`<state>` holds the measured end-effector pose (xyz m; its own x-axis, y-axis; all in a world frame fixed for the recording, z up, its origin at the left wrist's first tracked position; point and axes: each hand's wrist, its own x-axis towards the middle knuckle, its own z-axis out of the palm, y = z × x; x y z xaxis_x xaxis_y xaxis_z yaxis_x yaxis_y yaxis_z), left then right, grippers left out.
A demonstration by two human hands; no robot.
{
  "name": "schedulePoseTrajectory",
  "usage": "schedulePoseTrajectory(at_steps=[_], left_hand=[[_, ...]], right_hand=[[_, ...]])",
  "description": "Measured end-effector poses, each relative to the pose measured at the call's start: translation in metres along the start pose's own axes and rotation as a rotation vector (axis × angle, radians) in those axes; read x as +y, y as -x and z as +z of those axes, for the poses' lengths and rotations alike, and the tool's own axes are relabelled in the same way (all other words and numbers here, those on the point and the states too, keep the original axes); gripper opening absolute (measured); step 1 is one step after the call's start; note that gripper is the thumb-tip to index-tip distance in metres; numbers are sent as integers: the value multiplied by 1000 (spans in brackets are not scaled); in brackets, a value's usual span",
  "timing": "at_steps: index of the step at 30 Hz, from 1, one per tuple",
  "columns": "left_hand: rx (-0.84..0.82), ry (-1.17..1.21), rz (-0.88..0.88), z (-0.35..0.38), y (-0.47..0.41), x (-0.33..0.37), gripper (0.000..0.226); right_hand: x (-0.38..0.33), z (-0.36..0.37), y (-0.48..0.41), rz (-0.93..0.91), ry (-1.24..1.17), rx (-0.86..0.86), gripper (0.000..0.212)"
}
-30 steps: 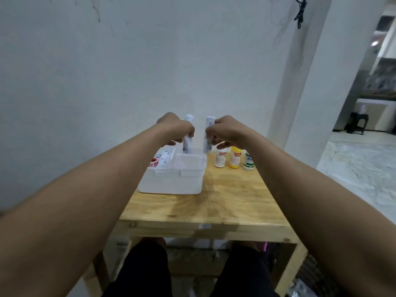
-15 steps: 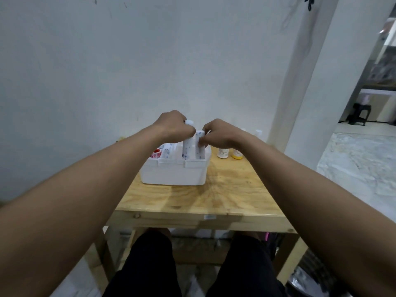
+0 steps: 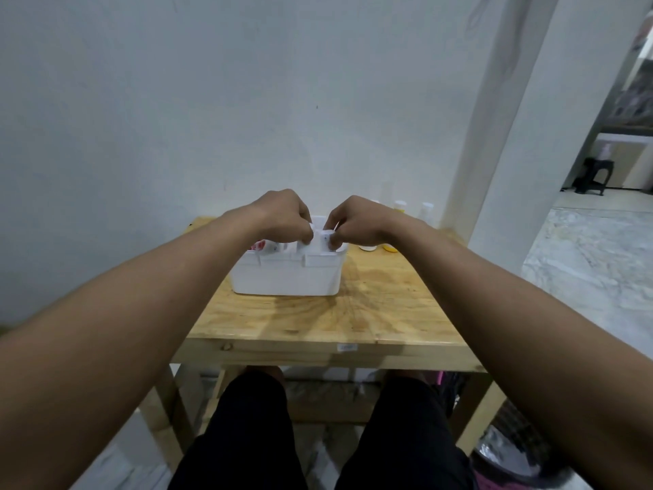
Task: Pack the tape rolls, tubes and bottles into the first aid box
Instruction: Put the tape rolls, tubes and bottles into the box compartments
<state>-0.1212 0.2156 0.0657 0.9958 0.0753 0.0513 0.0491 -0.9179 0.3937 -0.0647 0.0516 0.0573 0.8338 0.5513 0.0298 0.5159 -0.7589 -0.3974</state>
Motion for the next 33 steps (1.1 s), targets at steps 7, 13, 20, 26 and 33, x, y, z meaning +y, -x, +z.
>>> schedulePoseTrajectory(at_steps=[7,13,20,26,33], left_hand=[[-67,-32,-12,-1,2,0,21],[-106,-45,-13,-1,1,1,24],[-111,-36,-1,-1,-1,5,27],[-125,-45,-12,-2,-3,3,26],[-126,-55,-4,-3,-4,-2,26]], right_hand=[[0,2,-1,-21,4,-31,25],[-1,0,2,-19,-56,-70,22],[0,0,2,-9,-119,-97,27],[-1,1,0,20,-138,-94,25],[-1,2,-2,24,-115,-78,20]])
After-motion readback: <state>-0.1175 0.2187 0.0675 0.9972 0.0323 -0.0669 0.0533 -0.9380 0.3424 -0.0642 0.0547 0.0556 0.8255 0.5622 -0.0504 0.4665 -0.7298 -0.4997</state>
